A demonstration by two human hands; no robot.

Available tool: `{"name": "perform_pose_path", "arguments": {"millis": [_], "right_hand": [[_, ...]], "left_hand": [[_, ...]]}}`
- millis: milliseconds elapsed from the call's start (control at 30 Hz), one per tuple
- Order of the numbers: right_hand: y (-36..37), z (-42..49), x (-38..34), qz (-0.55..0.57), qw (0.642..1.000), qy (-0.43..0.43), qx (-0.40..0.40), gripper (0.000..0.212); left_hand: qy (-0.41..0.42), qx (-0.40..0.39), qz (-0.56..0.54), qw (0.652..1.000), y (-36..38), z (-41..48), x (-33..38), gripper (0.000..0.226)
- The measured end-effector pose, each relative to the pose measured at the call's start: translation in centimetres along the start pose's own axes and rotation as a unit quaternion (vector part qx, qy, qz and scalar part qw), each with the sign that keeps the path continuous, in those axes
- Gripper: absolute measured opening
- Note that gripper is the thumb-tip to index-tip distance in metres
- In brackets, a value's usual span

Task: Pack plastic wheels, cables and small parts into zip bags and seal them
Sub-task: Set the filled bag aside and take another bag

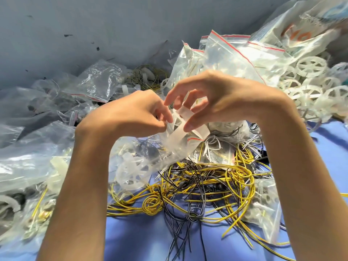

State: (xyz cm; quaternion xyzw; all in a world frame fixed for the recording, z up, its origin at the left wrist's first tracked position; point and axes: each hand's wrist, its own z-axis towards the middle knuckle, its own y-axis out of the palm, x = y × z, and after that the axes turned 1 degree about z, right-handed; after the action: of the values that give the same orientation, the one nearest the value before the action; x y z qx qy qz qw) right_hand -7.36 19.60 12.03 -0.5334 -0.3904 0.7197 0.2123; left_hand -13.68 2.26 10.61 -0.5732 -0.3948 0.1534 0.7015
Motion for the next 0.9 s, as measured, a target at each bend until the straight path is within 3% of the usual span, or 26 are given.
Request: {"name": "perform_pose_path", "arguments": {"millis": [200, 300, 433, 567, 733, 900], "right_hand": [[0.1, 0.1, 0.4, -0.013, 0.999, 0.005, -0.032, 0.039], [0.3, 0.2, 0.2, 0.024, 0.999, -0.010, -0.044, 0.036], [0.3, 0.2, 0.5, 0.063, 0.996, -0.005, -0.060, 0.040], [0.2, 0.2, 0.3, 0.032, 0.999, -0.001, -0.040, 0.033], [0.3, 0.2, 0.3, -0.063, 0.997, 0.038, -0.029, 0.032], [0.8, 0.3, 0.1, -0.095, 0.994, 0.050, -0.032, 0.035]], "left_hand": [[0.046, 0.042, -0.009, 0.998, 0.1, 0.2, -0.2, 0.019], [0.057, 0.081, 0.013, 0.995, 0.0, 0.4, -0.4, 0.024], [0.053, 0.124, 0.001, 0.991, -0.4, 0.0, -0.6, 0.014], [0.054, 0.161, -0.012, 0.985, -0.7, 0.1, -0.8, 0.031], [0.011, 0.261, -0.034, 0.965, -0.9, 0.1, -0.9, 0.033], [-0.015, 0.383, -0.055, 0.922, -1.2, -0.2, -0.4, 0.043]]}}
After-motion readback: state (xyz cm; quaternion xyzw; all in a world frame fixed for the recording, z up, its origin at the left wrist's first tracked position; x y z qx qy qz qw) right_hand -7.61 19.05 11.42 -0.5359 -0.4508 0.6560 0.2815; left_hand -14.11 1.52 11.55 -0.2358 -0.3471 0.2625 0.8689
